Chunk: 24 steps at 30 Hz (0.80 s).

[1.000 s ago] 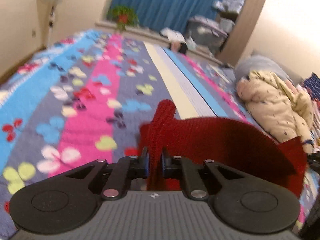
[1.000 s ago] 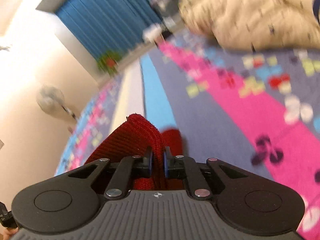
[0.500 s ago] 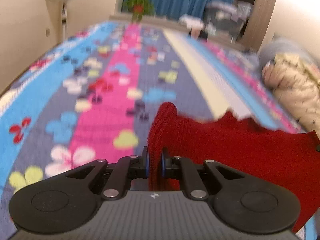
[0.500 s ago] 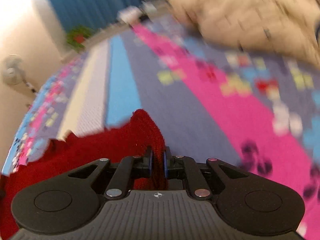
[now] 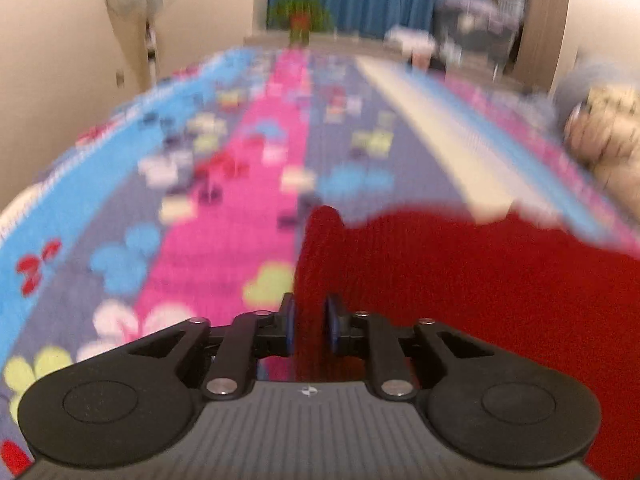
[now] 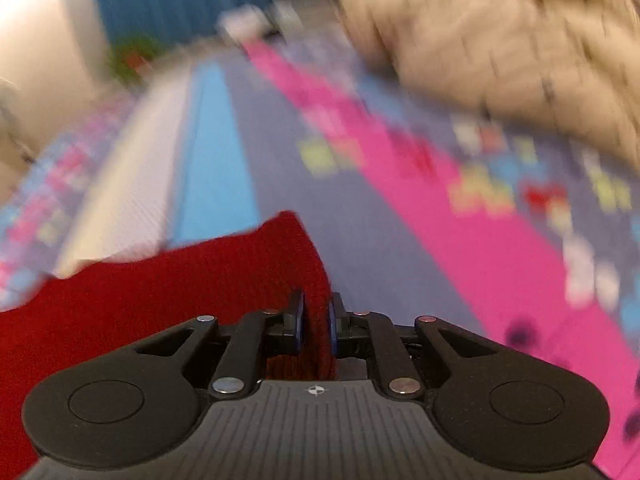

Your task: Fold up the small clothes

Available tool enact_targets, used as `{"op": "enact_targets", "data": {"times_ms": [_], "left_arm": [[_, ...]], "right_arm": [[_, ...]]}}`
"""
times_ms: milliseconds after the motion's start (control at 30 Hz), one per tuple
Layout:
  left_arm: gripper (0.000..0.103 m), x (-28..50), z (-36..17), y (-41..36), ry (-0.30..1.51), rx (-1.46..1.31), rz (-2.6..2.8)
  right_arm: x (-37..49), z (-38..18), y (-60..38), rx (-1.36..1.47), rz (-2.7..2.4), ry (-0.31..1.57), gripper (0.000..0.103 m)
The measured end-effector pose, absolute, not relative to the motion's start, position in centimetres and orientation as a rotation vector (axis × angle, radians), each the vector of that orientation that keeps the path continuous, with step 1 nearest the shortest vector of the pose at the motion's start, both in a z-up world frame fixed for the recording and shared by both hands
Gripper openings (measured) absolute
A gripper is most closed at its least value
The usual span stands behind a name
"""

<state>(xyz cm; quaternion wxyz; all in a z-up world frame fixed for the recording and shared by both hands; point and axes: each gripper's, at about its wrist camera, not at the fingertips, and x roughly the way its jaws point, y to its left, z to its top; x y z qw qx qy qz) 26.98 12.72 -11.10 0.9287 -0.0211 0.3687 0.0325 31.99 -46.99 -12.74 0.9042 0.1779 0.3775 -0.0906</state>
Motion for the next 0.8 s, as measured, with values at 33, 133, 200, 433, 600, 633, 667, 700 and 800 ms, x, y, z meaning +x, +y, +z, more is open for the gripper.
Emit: {"op": "enact_targets", "data": {"times_ms": [33, 133, 200, 433, 600, 633, 667, 700, 800], "left_arm": [[0.037, 26.9, -11.2, 12.8, 0.762, -0.040, 0.083], [0.040, 26.1, -9.9, 14.2, 0.759, -0.129, 0.099], [0.042, 25.3, -9.2, 15.6, 0.773, -0.218, 0.086], [0.045, 21.4, -7.8, 17.1, 0.895, -0.415, -0.005], [0.046, 18.4, -8.5, 17.3, 0.996, -0.513, -0.009], [0.046, 17.8, -8.6, 17.3, 1.002, -0.538, -0.012], [0.046, 17.3, -8.6, 17.3, 1.006, -0.555, -0.017], [0.046, 16.9, -8.6, 17.2, 1.009, -0.560, -0.020], [0.043, 15.9, -8.8, 16.2, 1.033, -0.512, -0.018]], "right_arm": [[32.1, -13.1, -47.2, 0.398, -0.191, 0.784, 0.014], [31.7, -12.1, -47.1, 0.350, -0.205, 0.735, 0.023], [30.7, -11.1, -47.3, 0.353, -0.220, 0.706, 0.034], [24.2, -9.6, -49.8, 0.588, -0.224, 0.680, 0.046], [20.6, -10.9, -49.6, 0.668, -0.141, 0.807, 0.048], [20.1, -11.3, -49.3, 0.668, -0.106, 0.839, 0.049], [19.7, -11.5, -48.9, 0.666, -0.077, 0.867, 0.050], [19.3, -11.8, -48.5, 0.663, -0.053, 0.892, 0.051], [18.1, -12.1, -47.3, 0.606, -0.027, 0.929, 0.051]]}}
